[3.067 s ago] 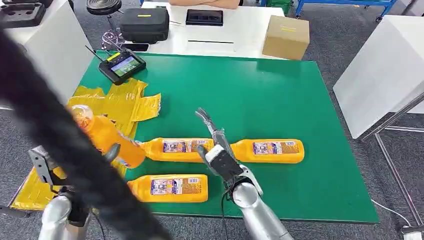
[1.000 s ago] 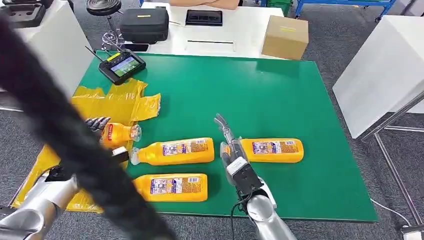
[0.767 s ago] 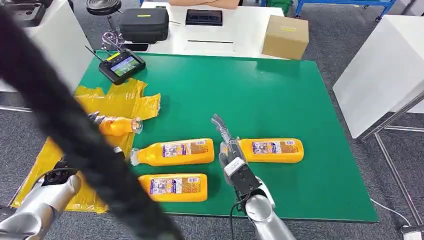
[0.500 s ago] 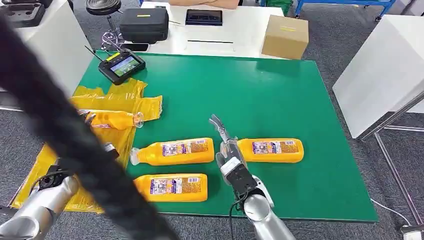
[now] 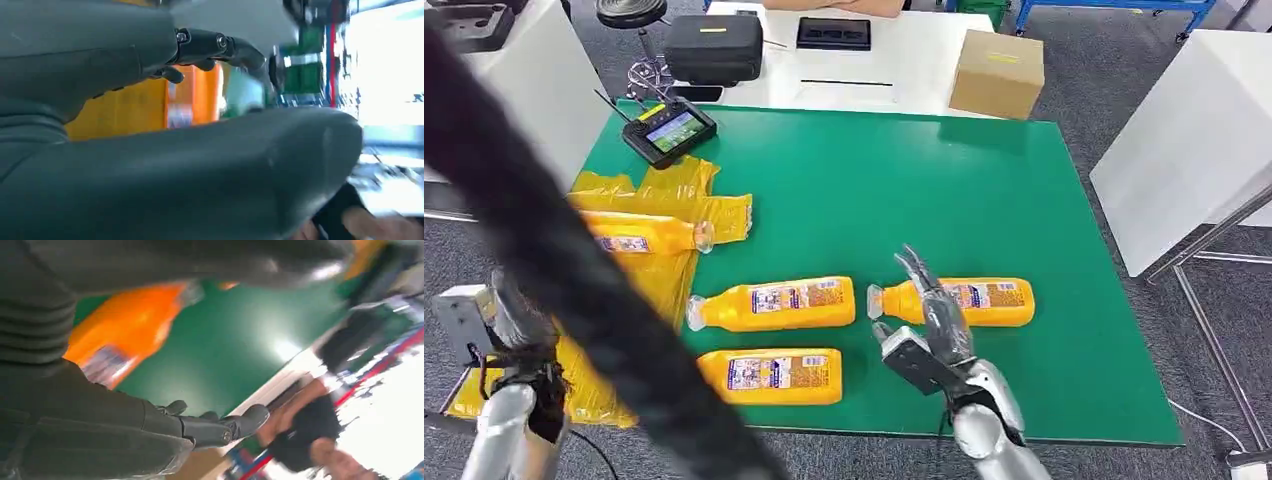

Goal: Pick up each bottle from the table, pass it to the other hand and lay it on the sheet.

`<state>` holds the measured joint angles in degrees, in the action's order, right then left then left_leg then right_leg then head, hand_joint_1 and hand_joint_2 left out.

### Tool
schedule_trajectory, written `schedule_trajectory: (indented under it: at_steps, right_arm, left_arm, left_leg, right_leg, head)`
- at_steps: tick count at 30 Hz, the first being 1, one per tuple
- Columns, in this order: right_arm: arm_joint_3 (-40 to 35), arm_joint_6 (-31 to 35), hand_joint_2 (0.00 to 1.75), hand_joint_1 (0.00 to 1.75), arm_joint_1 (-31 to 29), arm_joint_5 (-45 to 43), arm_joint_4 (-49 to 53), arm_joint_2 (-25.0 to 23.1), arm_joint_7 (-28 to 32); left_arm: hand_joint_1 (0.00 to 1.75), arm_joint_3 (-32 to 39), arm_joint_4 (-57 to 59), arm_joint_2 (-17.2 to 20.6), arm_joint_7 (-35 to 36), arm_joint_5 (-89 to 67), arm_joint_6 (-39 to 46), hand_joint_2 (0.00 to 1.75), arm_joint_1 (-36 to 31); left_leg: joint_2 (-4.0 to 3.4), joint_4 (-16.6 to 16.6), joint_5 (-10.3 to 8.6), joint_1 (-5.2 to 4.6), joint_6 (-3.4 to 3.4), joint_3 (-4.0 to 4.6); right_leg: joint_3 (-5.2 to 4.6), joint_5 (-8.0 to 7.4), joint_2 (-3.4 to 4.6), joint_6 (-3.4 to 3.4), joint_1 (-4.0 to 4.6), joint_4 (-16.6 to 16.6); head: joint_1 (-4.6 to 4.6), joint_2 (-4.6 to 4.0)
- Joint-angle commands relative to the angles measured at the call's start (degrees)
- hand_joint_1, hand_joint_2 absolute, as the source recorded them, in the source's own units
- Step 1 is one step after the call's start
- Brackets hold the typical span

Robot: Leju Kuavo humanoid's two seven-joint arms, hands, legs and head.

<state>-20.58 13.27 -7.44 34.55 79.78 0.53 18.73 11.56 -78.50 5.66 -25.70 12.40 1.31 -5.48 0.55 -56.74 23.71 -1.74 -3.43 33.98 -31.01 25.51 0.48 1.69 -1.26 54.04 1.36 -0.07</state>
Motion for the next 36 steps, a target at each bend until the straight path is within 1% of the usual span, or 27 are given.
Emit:
schedule_trajectory:
  at_steps: [1, 2, 3, 6, 7, 8, 9, 10, 11, 14, 15, 17, 18, 19, 22, 23, 24, 25, 26, 27, 28, 30, 31, 33, 34, 36]
  right_arm:
    - [11.4, 0.5, 1.75, 0.00, 7.0, 7.4, 7.7, 6.2, -2.5]
    - [11.3, 0.4, 1.75, 0.00, 6.9, 7.9, 7.6, 6.2, -2.6]
    - [11.9, 0.8, 1.75, 0.00, 7.1, 10.2, 7.7, 6.6, -4.0]
    - [16.1, 0.2, 1.75, 0.00, 10.3, 15.6, 10.8, 9.3, -7.2]
    - [17.4, -0.4, 1.75, 0.00, 11.4, 16.0, 12.0, 9.9, -7.0]
    - [18.7, -0.7, 1.75, 0.00, 12.8, 16.8, 13.3, 10.3, -6.7]
    - [19.9, -1.2, 1.75, 0.00, 14.2, 17.2, 14.4, 11.1, -6.4]
    - [20.6, -1.6, 1.75, 0.00, 15.4, 18.2, 15.4, 11.3, -6.3]
    - [20.9, -1.7, 1.75, 0.00, 16.3, 19.0, 16.0, 11.7, -6.3]
    - [21.4, -2.1, 1.75, 0.00, 17.4, 21.4, 16.5, 12.4, -7.0]
    - [21.0, -2.5, 1.75, 0.00, 16.8, 23.2, 15.8, 13.0, -7.8]
    - [20.8, -2.9, 1.75, 0.00, 15.8, 23.6, 14.7, 13.2, -7.9]
    - [20.4, -3.8, 1.75, 0.00, 15.0, 24.7, 13.6, 13.5, -8.4]
    - [20.4, -4.0, 1.75, 0.00, 14.7, 24.9, 13.3, 13.4, -8.6]
    - [19.9, -4.4, 1.75, 0.00, 13.3, 26.0, 10.8, 13.9, -8.8]
    - [19.9, -4.4, 1.75, 0.00, 13.3, 26.0, 10.8, 13.9, -8.8]
    - [19.9, -4.5, 1.75, 0.00, 12.1, 25.8, 9.0, 14.2, -8.7]
    - [19.8, -4.6, 1.75, 0.00, 11.2, 25.6, 8.0, 14.4, -8.5]
    - [19.8, -4.7, 1.75, 0.00, 10.7, 25.5, 7.4, 14.4, -8.5]
    - [19.3, -4.8, 1.75, 0.00, 9.3, 25.5, 6.1, 15.2, -8.5]
    - [18.1, -5.2, 1.75, 0.00, 6.5, 24.5, 2.4, 16.4, -7.8]
    - [17.5, -5.3, 1.75, 0.00, 4.5, 23.5, -0.5, 17.1, -7.0]
    - [17.0, -5.3, 1.75, 0.00, 3.3, 22.9, -2.6, 17.3, -6.4]
    - [16.5, -4.8, 1.75, 0.00, 2.7, 23.0, -3.9, 17.4, -6.0]
    - [16.3, -4.7, 1.75, 0.00, 2.3, 22.7, -4.5, 17.3, -5.8]
    - [15.2, -4.7, 1.75, 0.00, 0.8, 22.9, -6.6, 17.6, -5.8]
  left_arm:
    - [0.00, -1.0, -16.6, -9.3, -0.8, 3.0, 0.9, 0.00, 8.9]
    - [0.00, -0.9, -16.6, -9.3, -0.7, 3.2, 1.0, 0.00, 8.9]
    - [0.00, -0.8, -17.0, -9.3, -1.0, 3.1, 1.4, 0.00, 9.1]
    - [0.00, -1.3, -18.7, -9.5, -1.3, 2.8, 1.8, 0.00, 11.0]
    - [0.00, -1.4, -18.8, -9.5, -1.4, 3.0, 2.0, 0.00, 11.4]
    - [0.00, -1.3, -18.8, -9.4, -1.4, 3.0, 2.1, 0.00, 11.8]
    - [0.00, -1.1, -18.6, -9.5, -1.3, 3.9, 2.0, 0.00, 12.3]
    - [0.00, -0.9, -18.2, -9.6, -1.3, 4.0, 2.0, 0.00, 12.5]
    - [0.00, -0.8, -18.0, -9.7, -1.4, 4.0, 1.9, 0.00, 12.6]
    - [0.00, -0.9, -17.8, -10.0, -1.6, 4.2, 1.3, 0.00, 12.6]
    - [0.00, -1.0, -17.7, -9.9, -1.6, 4.2, 1.4, 0.00, 12.4]
    - [0.00, -1.0, -17.5, -9.9, -1.6, 4.2, 1.4, 0.00, 11.9]
    - [0.00, -1.0, -17.6, -10.0, -1.6, 4.3, 1.4, 0.00, 11.6]
    - [0.00, -1.0, -17.6, -10.0, -1.6, 4.3, 1.4, 0.00, 11.5]
    - [0.00, -1.3, -18.1, -10.2, -1.3, 3.9, 1.2, 0.00, 11.6]
    - [0.00, -1.3, -18.1, -10.2, -1.3, 3.9, 1.2, 0.00, 11.6]
    - [0.00, -1.7, -18.0, -10.2, -1.1, 3.8, 1.1, 0.00, 11.6]
    - [0.00, -1.8, -17.9, -10.1, -1.1, 3.8, 1.2, 0.00, 11.5]
    - [0.00, -1.8, -17.8, -10.1, -1.1, 3.8, 1.2, 0.00, 11.5]
    - [0.00, -2.1, -17.6, -9.8, -1.1, 3.8, 1.1, 0.00, 11.3]
    - [0.00, -2.6, -16.6, -9.3, -0.9, 3.9, 1.0, 0.00, 10.5]
    - [0.00, -3.0, -16.1, -9.0, -0.9, 3.9, 1.0, 0.00, 10.1]
    - [0.00, -3.2, -16.2, -9.0, -0.9, 3.9, 1.0, 0.00, 10.3]
    - [0.00, -3.3, -16.6, -9.1, -0.9, 4.1, 1.0, 0.00, 10.7]
    - [0.00, -3.4, -16.8, -9.1, -0.9, 4.0, 0.9, 0.00, 10.8]
    - [0.00, -3.6, -17.0, -9.4, -0.8, 4.1, 1.0, 0.00, 10.8]
  left_leg:
    - [0.09, 0.0, 0.05, 0.01, 0.17, -0.04]
    - [0.09, 0.0, 0.10, 0.00, 0.26, -0.20]
    - [0.09, 0.0, 0.06, -0.02, 0.20, -0.08]
    - [0.12, 0.2, 0.09, -0.04, 0.51, -0.44]
    - [0.21, 0.0, 0.04, -0.05, 0.27, -0.16]
    - [0.20, 0.1, 0.05, -0.05, 0.36, -0.30]
    - [0.25, 0.1, 0.05, -0.05, 0.26, -0.25]
    - [0.34, 0.1, 0.06, -0.06, 0.37, -0.39]
    - [0.31, 0.1, 0.05, -0.03, 0.21, -0.24]
    - [0.23, 0.1, 0.09, 0.01, 0.27, -0.32]
    - [0.21, 0.1, 0.09, 0.00, 0.33, -0.39]
    - [0.08, 0.0, 0.05, 0.05, 0.20, -0.19]
    - [0.04, 0.1, 0.08, 0.08, 0.30, -0.29]
    - [0.04, 0.0, 0.05, 0.08, 0.22, -0.19]
    - [0.00, 0.1, 0.05, 0.12, 0.37, -0.35]
    - [0.00, 0.1, 0.04, 0.13, 0.25, -0.25]
    - [0.01, 0.1, 0.04, 0.13, 0.22, -0.23]
    - [0.00, 0.1, 0.04, 0.13, 0.32, -0.34]
    - [-0.04, 0.1, 0.04, 0.14, 0.27, -0.30]
    - [-0.03, 0.1, 0.04, 0.12, 0.20, -0.27]
    - [-0.10, 0.1, 0.05, 0.13, 0.31, -0.38]
    - [-0.11, 0.1, 0.02, 0.13, 0.21, -0.29]
    - [-0.12, 0.2, 0.03, 0.13, 0.32, -0.42]
    - [-0.03, 0.1, 0.00, 0.12, 0.17, -0.28]
    - [-0.08, 0.2, 0.01, 0.13, 0.29, -0.44]
    - [-0.05, 0.1, 0.01, 0.12, 0.16, -0.29]
  right_leg:
    - [0.29, 0.04, -0.15, -0.03, 0.01, -0.1]
    - [0.45, 0.09, -0.18, -0.06, 0.01, -0.1]
    - [0.32, 0.04, -0.16, -0.04, 0.03, -0.1]
    - [0.63, 0.10, -0.25, -0.19, 0.05, -0.2]
    - [0.35, 0.05, -0.30, -0.07, 0.05, -0.1]
    - [0.44, 0.07, -0.31, -0.12, 0.04, -0.1]
    - [0.35, 0.07, -0.36, -0.07, 0.02, -0.1]
    - [0.48, 0.12, -0.47, -0.12, 0.00, -0.2]
    - [0.29, 0.07, -0.44, -0.05, 0.01, -0.1]
    - [0.38, 0.08, -0.38, -0.08, 0.01, -0.2]
    - [0.45, 0.09, -0.37, -0.11, 0.00, -0.2]
    - [0.22, -0.01, -0.21, -0.04, 0.04, -0.1]
    - [0.32, 0.01, -0.21, -0.09, 0.06, -0.1]
    - [0.22, -0.03, -0.20, -0.05, 0.07, -0.1]
    - [0.36, -0.02, -0.21, -0.12, 0.10, -0.2]
    - [0.26, -0.04, -0.17, -0.06, 0.10, -0.2]
    - [0.25, -0.04, -0.18, -0.05, 0.11, -0.1]
    - [0.35, -0.03, -0.18, -0.09, 0.10, -0.2]
    - [0.32, -0.06, -0.13, -0.06, 0.11, -0.2]
    - [0.30, -0.05, -0.13, -0.03, 0.09, -0.2]
    - [0.41, -0.07, -0.09, -0.07, 0.10, -0.2]
    - [0.33, -0.10, -0.05, -0.03, 0.11, -0.2]
    - [0.46, -0.10, -0.06, -0.08, 0.12, -0.2]
    - [0.35, -0.09, -0.12, -0.01, 0.12, -0.2]
    - [0.50, -0.09, -0.09, -0.07, 0.13, -0.3]
    - [0.38, -0.09, -0.09, -0.01, 0.16, -0.2]
  head:
    - [0.02, 0.00]
    - [0.02, 0.00]
    - [0.00, 0.00]
    - [0.02, 0.00]
    - [0.04, 0.00]
    - [0.07, 0.00]
    - [0.07, 0.00]
    - [0.07, 0.00]
    - [0.04, 0.00]
    - [0.07, 0.00]
    - [0.04, 0.00]
    - [0.07, 0.00]
    - [0.07, 0.00]
    - [0.04, 0.00]
    - [0.07, 0.00]
    - [0.04, 0.00]
    - [0.04, 0.00]
    - [0.07, 0.00]
    - [0.04, 0.00]
    - [0.06, 0.00]
    - [0.07, 0.00]
    - [0.07, 0.00]
    - [0.07, 0.00]
    - [0.04, 0.00]
    - [0.04, 0.00]
    - [0.04, 0.00]
